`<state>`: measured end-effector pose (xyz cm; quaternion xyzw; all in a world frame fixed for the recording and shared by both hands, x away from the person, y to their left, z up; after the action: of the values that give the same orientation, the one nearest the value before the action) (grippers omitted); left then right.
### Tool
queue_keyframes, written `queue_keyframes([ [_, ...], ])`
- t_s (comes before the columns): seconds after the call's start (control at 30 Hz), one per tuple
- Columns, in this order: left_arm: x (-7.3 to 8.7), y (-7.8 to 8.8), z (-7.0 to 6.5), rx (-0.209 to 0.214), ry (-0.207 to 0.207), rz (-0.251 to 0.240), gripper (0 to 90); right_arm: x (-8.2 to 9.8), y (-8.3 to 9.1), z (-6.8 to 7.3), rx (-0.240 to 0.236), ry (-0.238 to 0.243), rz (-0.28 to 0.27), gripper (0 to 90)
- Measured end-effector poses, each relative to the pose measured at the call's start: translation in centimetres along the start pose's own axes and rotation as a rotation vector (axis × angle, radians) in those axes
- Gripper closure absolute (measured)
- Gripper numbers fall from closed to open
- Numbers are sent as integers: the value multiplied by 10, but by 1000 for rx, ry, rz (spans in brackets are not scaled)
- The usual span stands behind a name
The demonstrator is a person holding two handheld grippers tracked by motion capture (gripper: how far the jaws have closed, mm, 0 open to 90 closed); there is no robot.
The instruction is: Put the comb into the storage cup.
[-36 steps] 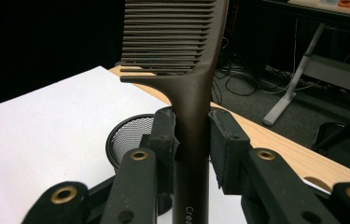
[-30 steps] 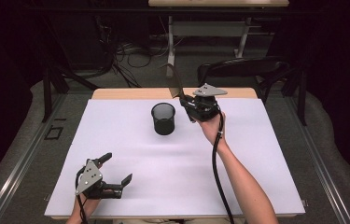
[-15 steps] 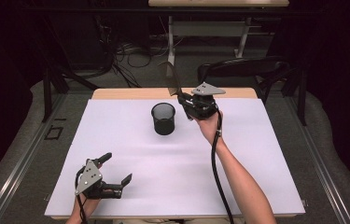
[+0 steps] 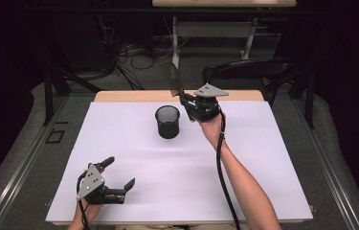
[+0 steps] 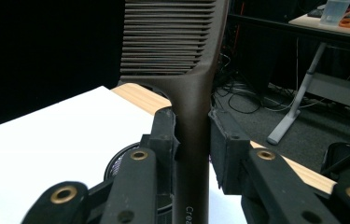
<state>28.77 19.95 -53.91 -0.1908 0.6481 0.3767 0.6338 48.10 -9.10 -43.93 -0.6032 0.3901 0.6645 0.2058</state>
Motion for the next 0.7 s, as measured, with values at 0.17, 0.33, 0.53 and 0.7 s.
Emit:
queue_keyframes([
  [0.17,0,0,0,1,0,0,1,-1,-2,0,3,-4,-16,724],
  [0.33,0,0,0,0,-2,0,1,-2,-5,0,-2,-3,-32,724],
  [0.53,0,1,0,1,2,-2,1,-2,-8,0,-2,-8,-42,724],
  [0.7,0,1,0,0,3,-2,1,-3,-10,-1,8,-9,-57,724],
])
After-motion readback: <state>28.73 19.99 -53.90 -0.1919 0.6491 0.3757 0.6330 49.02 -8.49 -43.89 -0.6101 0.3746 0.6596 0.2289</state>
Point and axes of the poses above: each handheld gripper's, and its own axes: y roughly backward along the jaws, x roughly out of its underside, z roughly to its left, the point moved 4 cm from there along -y, roughly forward along the jaws, and after that the axes turned 1 degree about -x, right-handed, at the moved point
